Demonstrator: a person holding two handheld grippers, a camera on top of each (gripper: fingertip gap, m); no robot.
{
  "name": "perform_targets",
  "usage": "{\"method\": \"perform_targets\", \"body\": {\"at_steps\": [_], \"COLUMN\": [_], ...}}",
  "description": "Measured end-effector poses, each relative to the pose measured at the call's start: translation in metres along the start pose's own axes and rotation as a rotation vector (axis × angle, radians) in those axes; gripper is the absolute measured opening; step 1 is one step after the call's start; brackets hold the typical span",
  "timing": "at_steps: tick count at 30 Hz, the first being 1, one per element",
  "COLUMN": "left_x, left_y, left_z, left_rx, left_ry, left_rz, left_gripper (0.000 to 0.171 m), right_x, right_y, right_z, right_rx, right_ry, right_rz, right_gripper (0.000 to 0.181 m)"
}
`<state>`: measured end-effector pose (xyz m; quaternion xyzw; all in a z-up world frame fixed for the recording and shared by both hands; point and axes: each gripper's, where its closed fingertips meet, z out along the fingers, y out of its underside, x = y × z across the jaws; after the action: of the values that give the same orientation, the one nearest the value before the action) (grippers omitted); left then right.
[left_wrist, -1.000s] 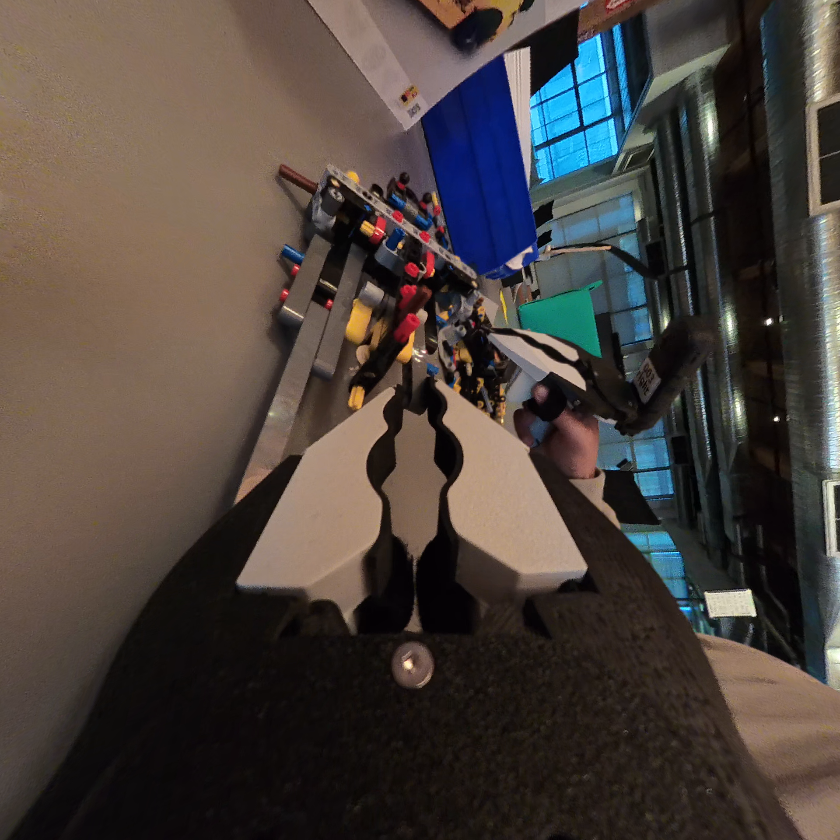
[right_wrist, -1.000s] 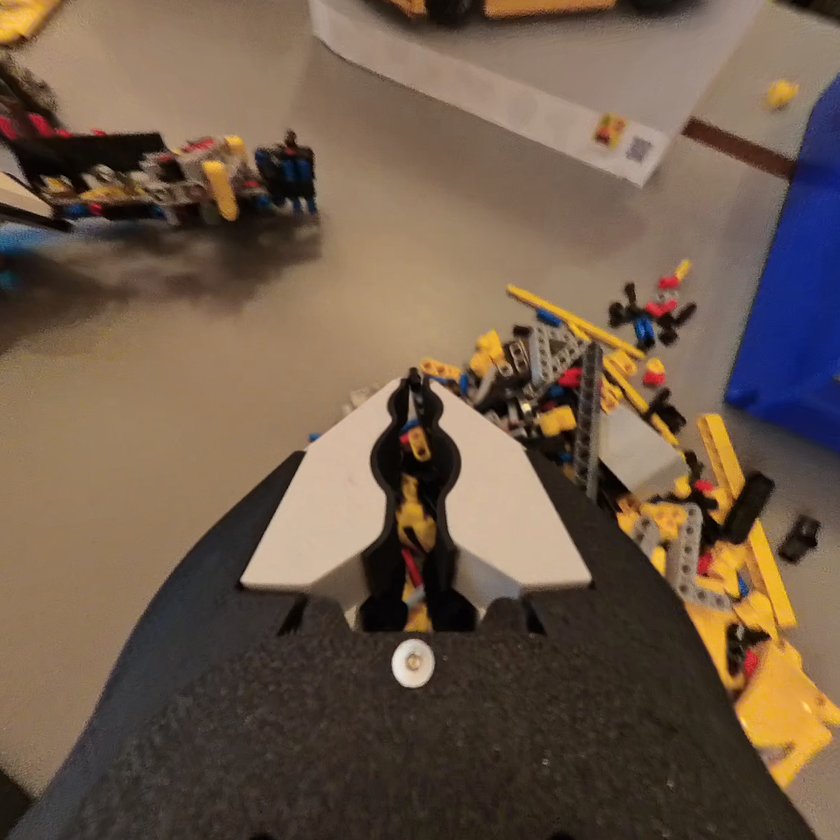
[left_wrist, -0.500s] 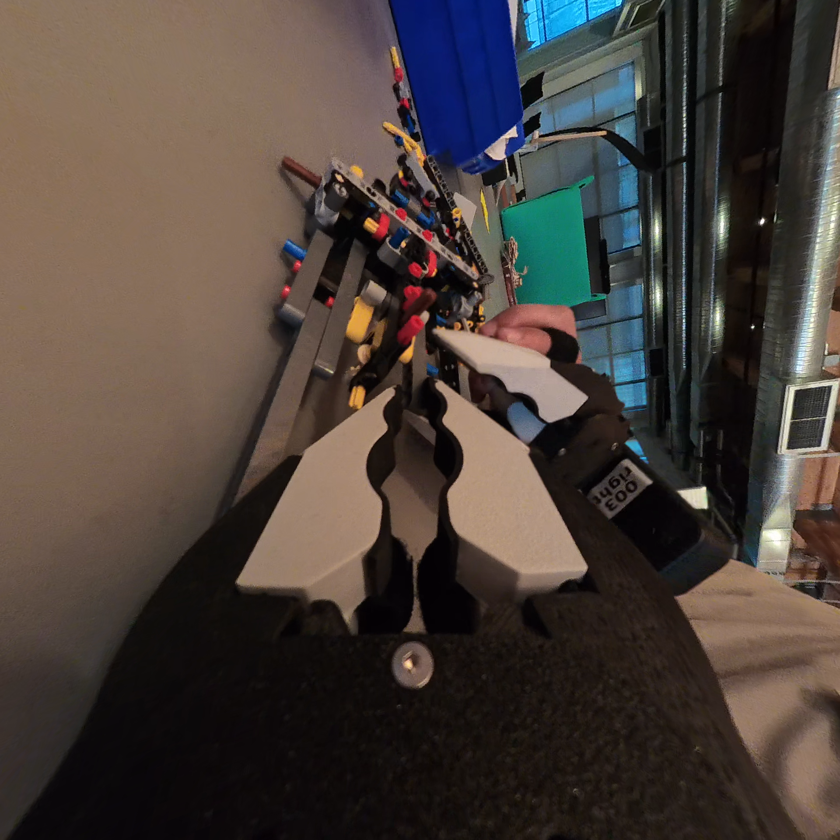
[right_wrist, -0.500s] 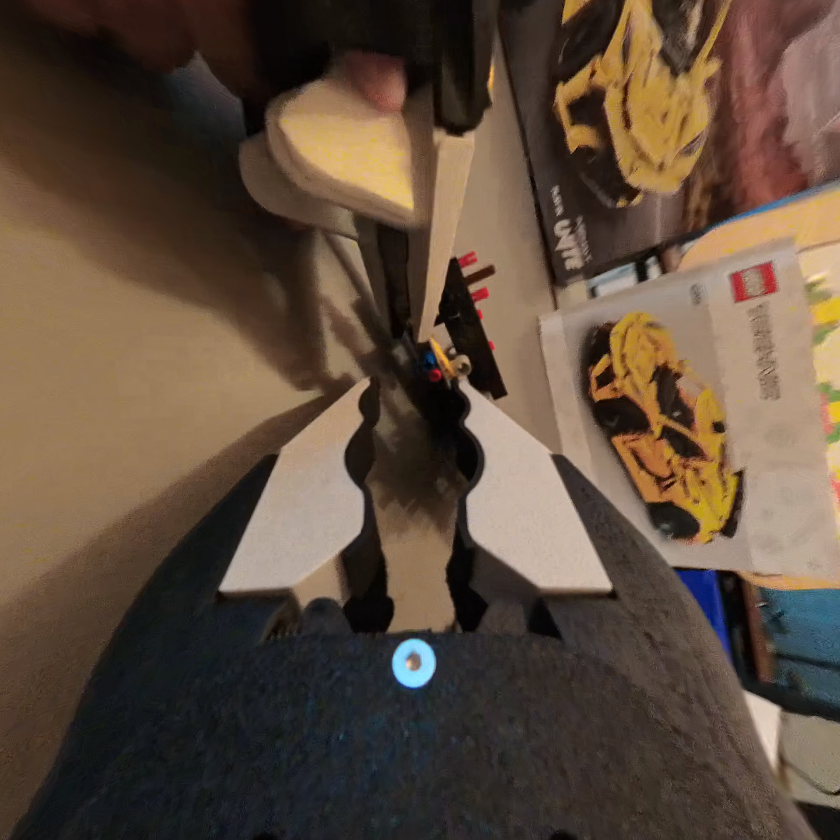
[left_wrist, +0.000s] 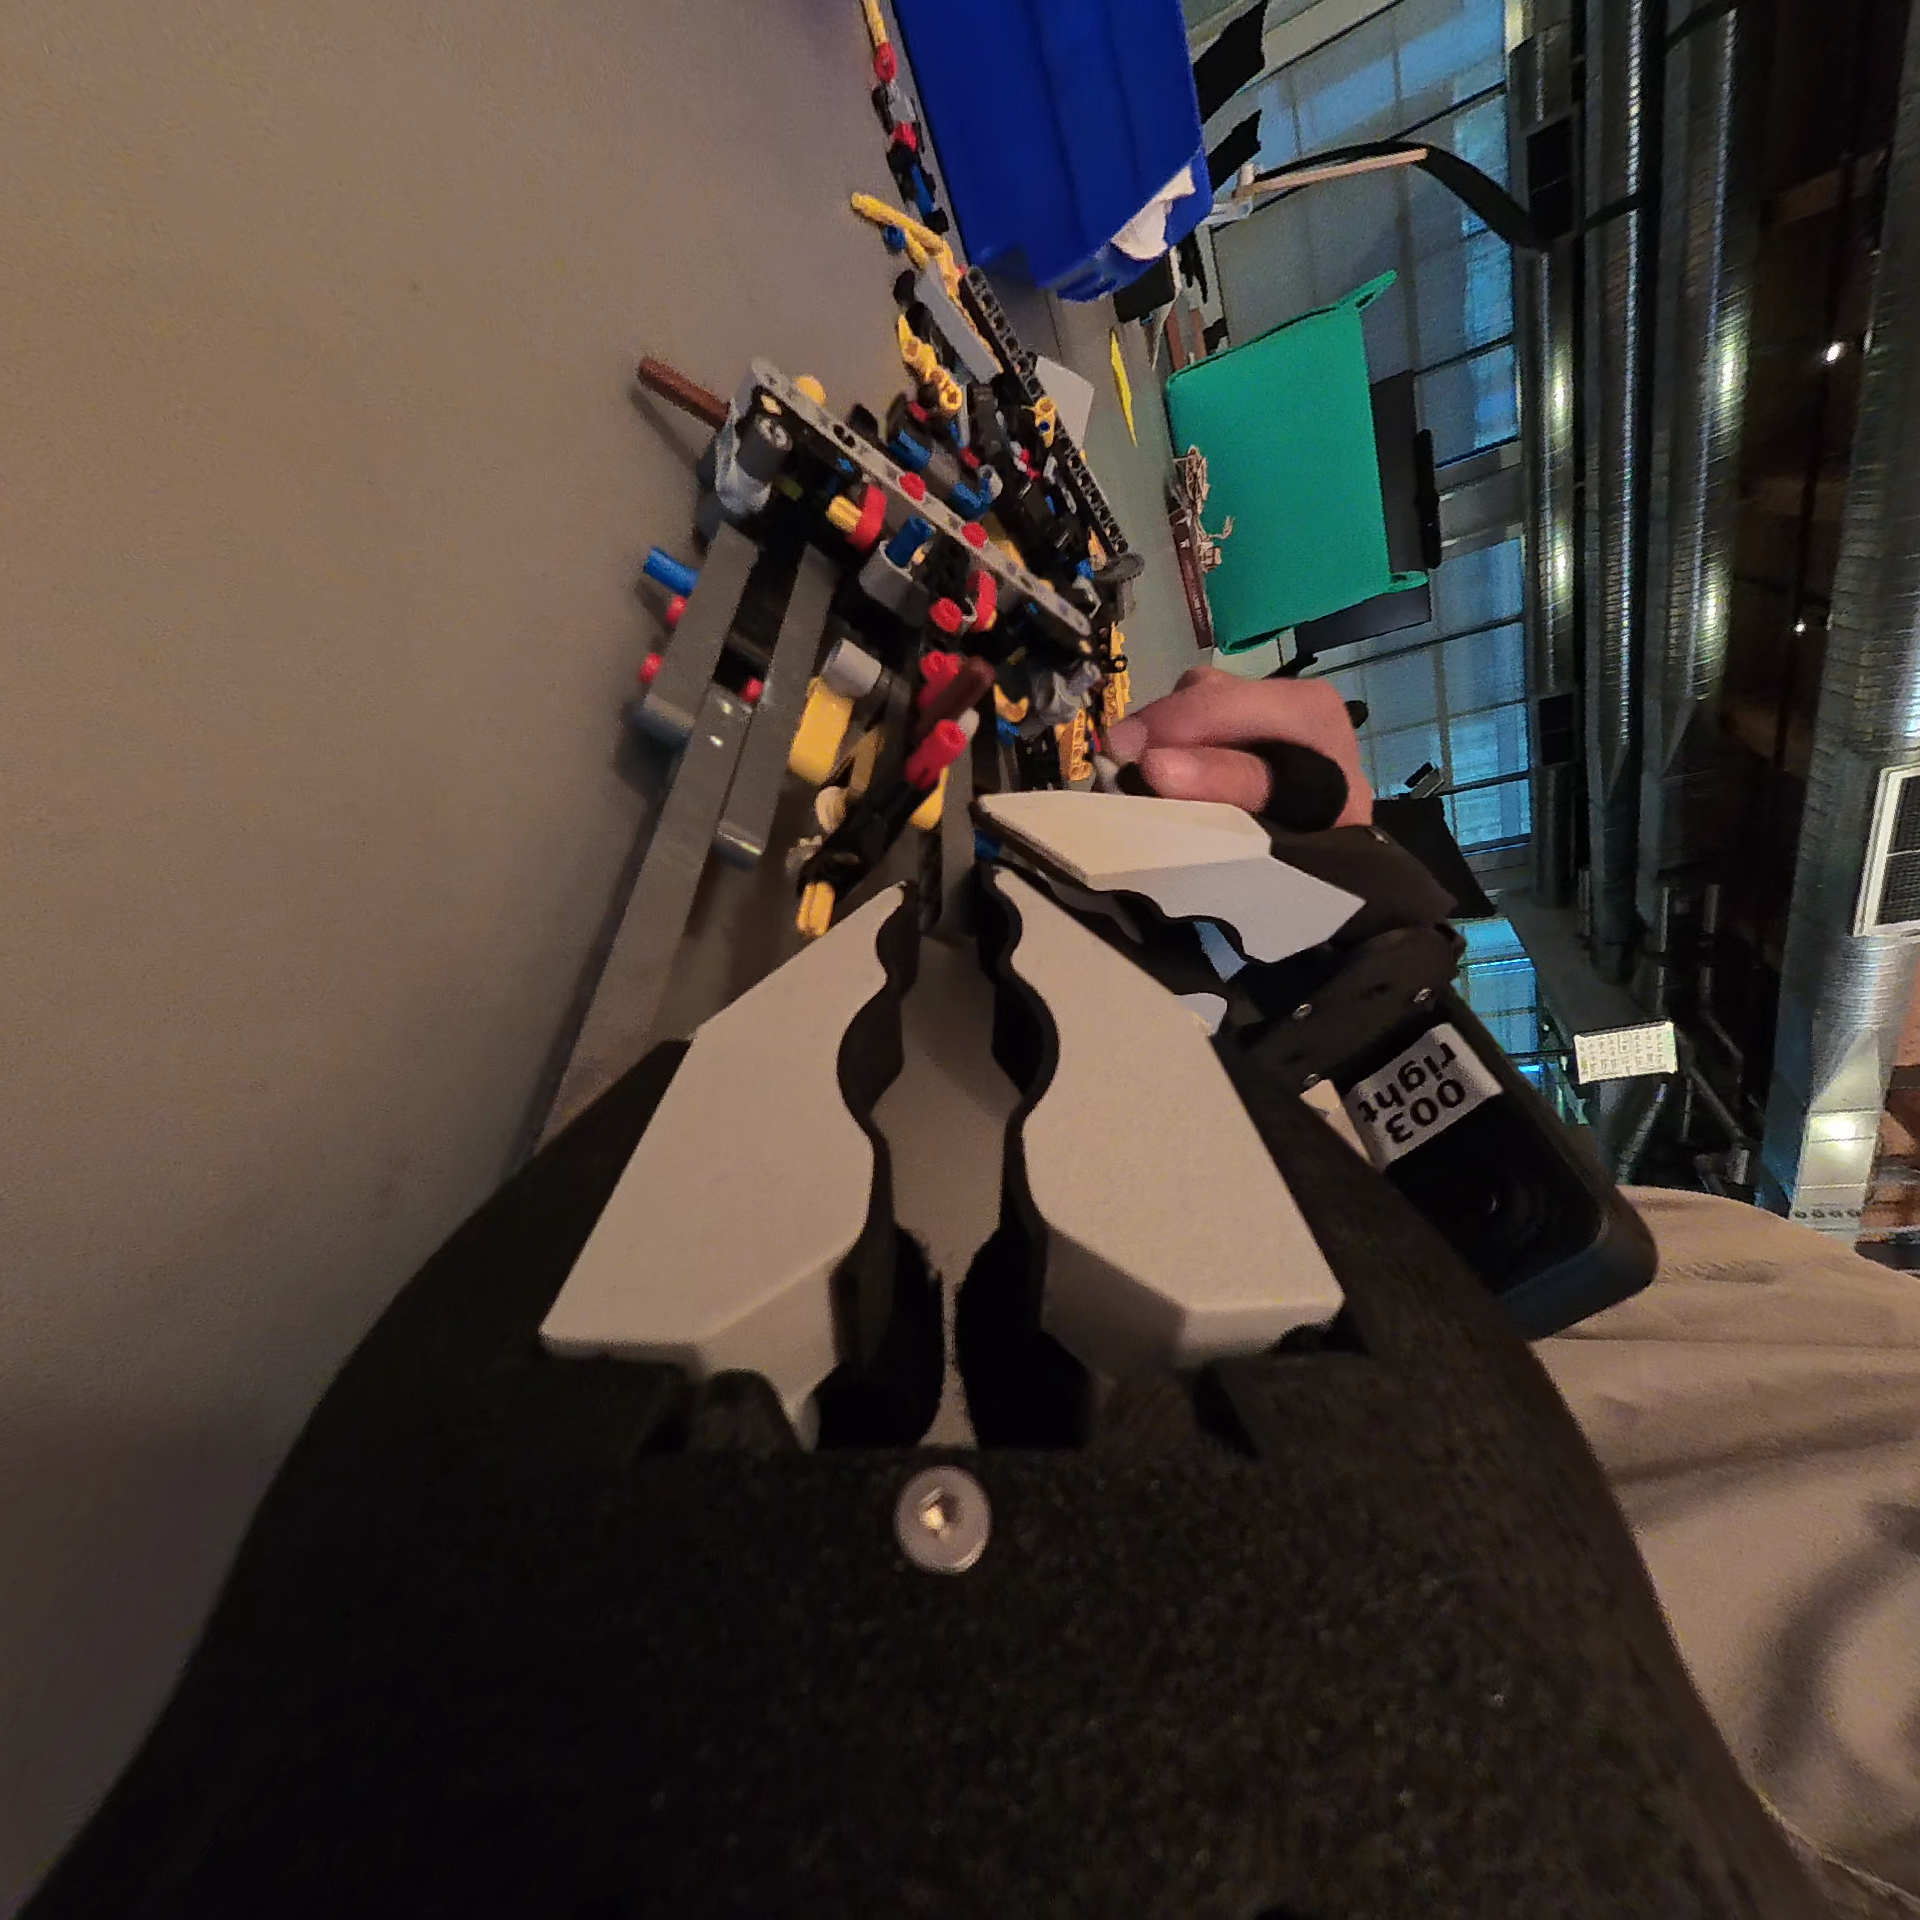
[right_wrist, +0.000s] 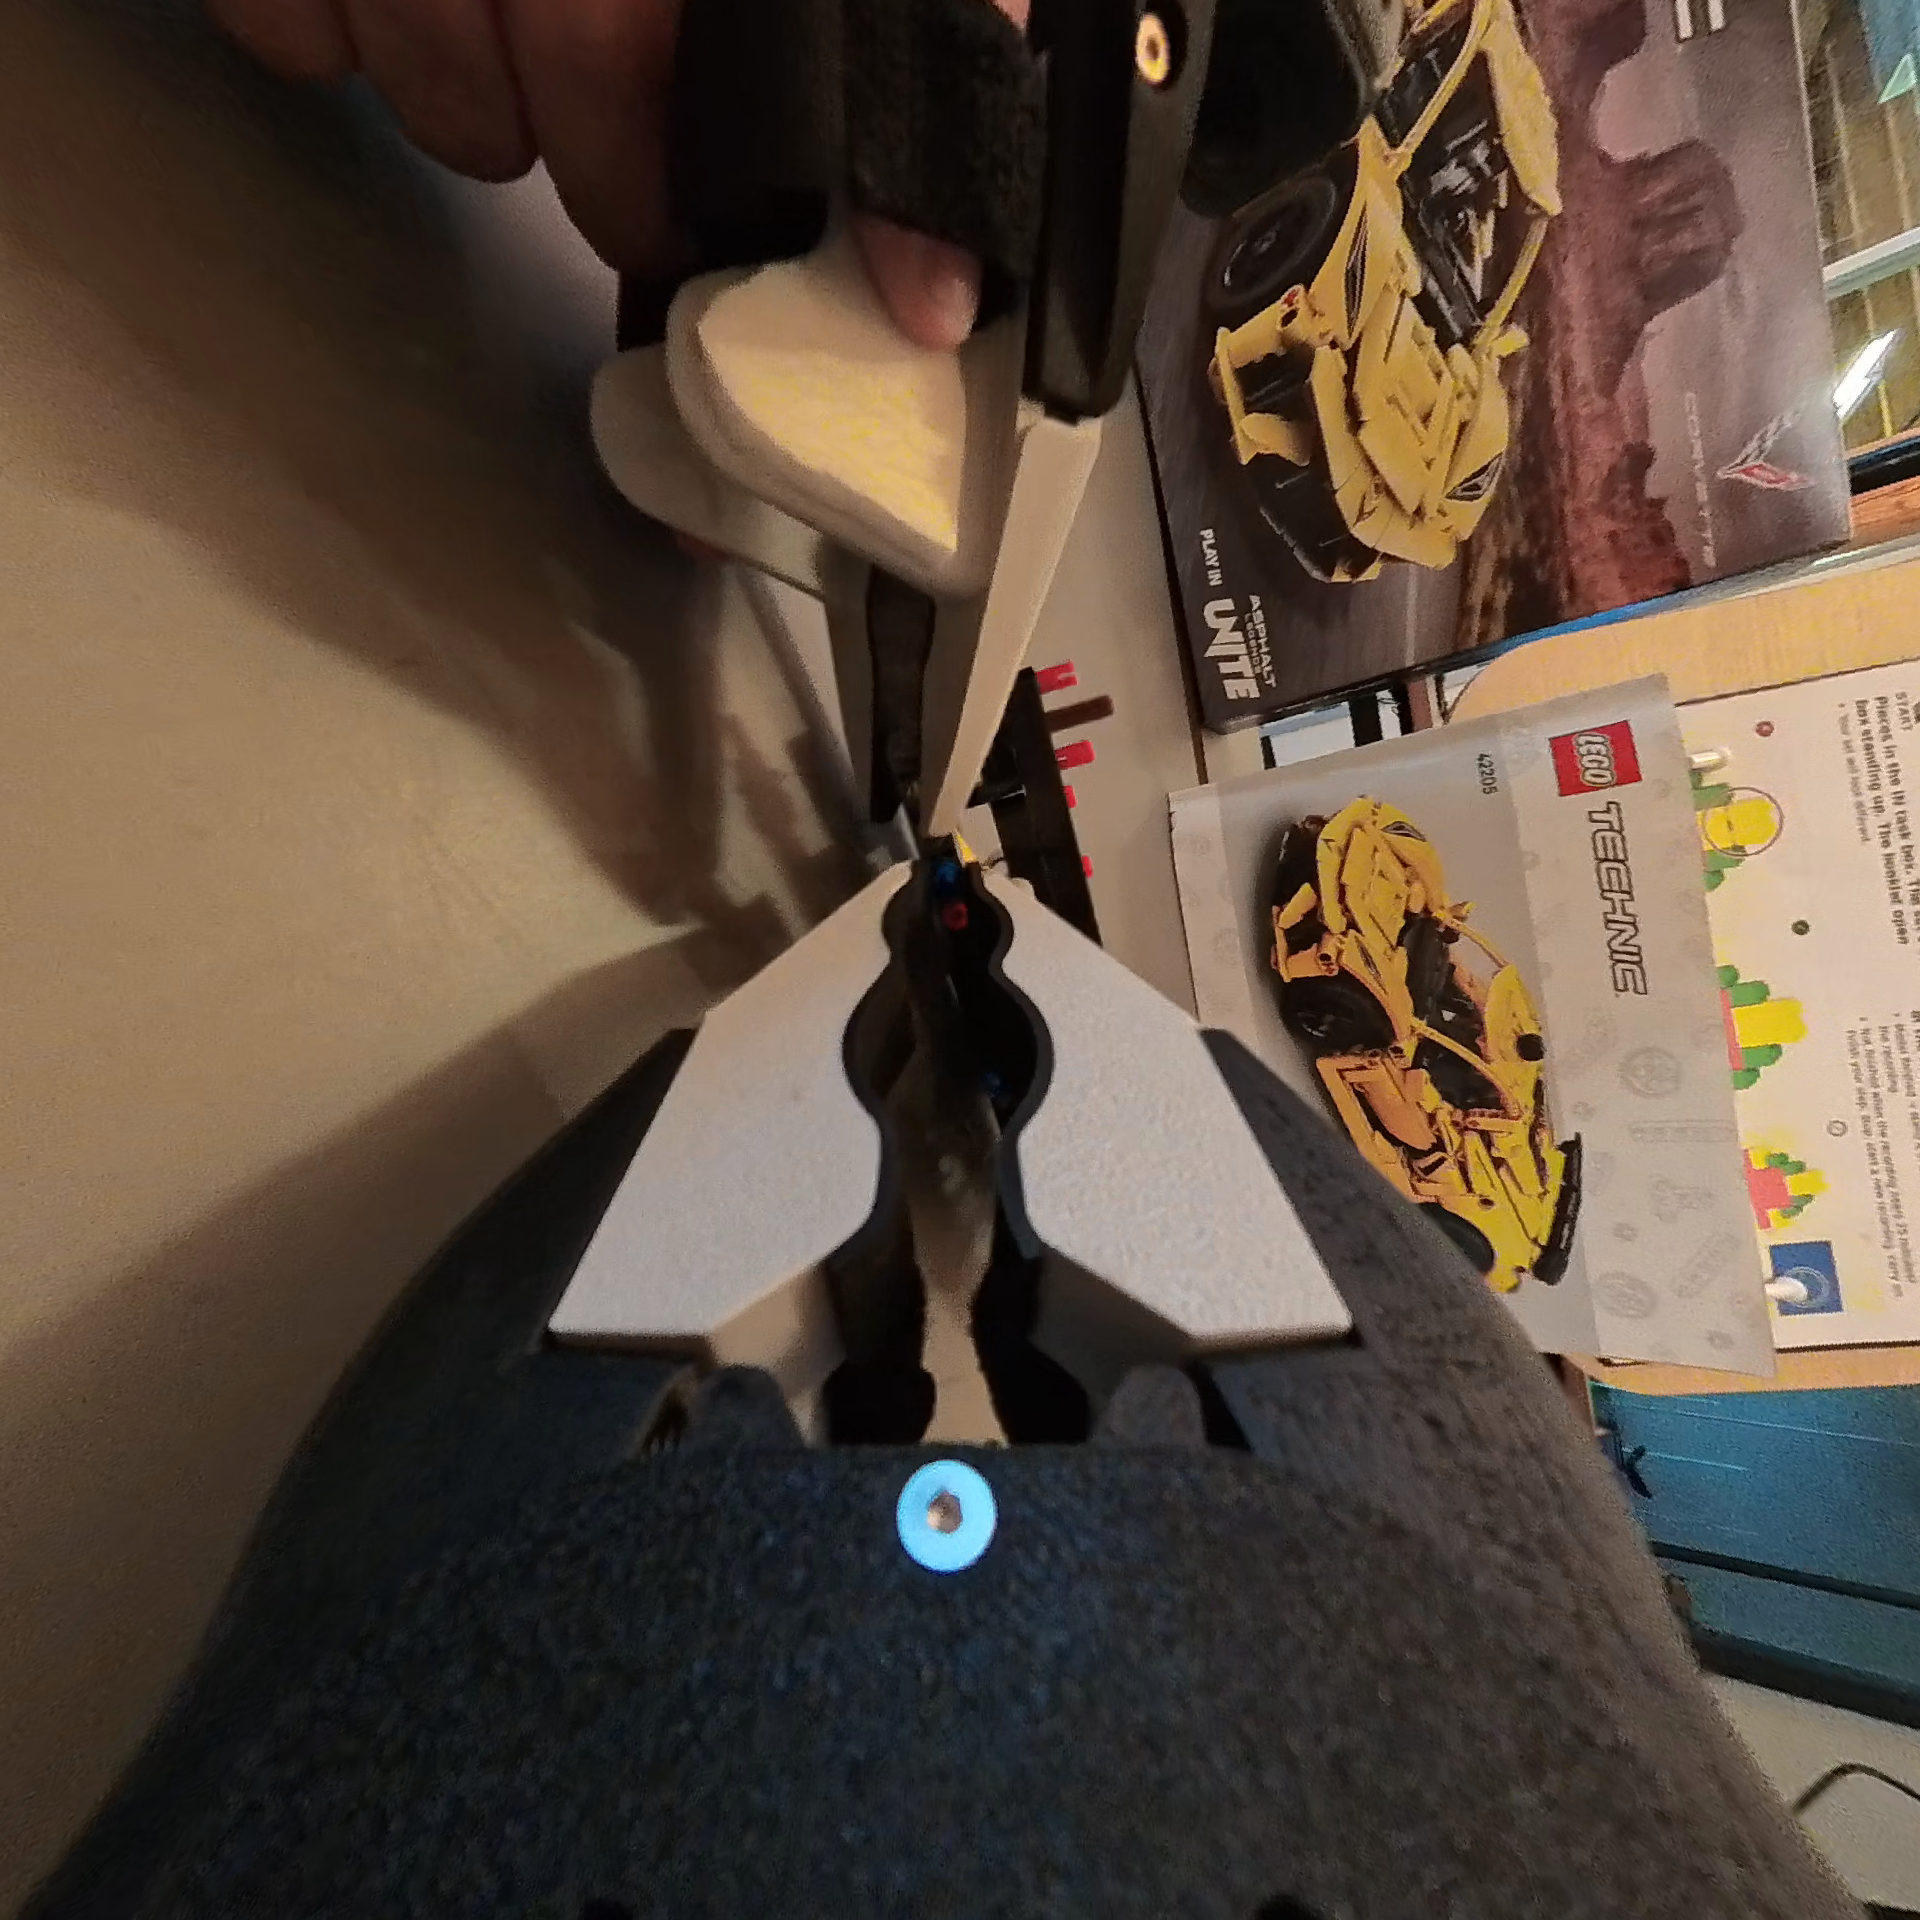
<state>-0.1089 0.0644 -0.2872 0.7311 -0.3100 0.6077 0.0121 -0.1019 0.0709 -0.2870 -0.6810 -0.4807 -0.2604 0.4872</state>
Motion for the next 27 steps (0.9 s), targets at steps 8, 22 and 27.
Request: {"method": "perform_targets", "body": {"at_steps": [8,22,27], "left_x": [0.009,0.02,0.024], "left_y": [-0.006,-0.01,-0.011], "left_z": [0.0,-0.002,0.001], "left_rx": [-0.022,0.026,0.052], "left_ry": [-0.178,-0.187,-0.155], "left_rz": [0.497,0.63,0.623], "left_gripper": [0.016,0.022,0.019], "right_x": [0.015,0.02,0.018], "right_y": [-0.001,0.004,-0.001], "right_z": [-0.009,-0.014,-0.015], "right_rx": [-0.001,-0.013,0.014], "right_ry": [0.028,0.033,0.014], "right_rz": [0.051,0.102,0.122], "right_gripper": [0.003,0.003,0.003]}}
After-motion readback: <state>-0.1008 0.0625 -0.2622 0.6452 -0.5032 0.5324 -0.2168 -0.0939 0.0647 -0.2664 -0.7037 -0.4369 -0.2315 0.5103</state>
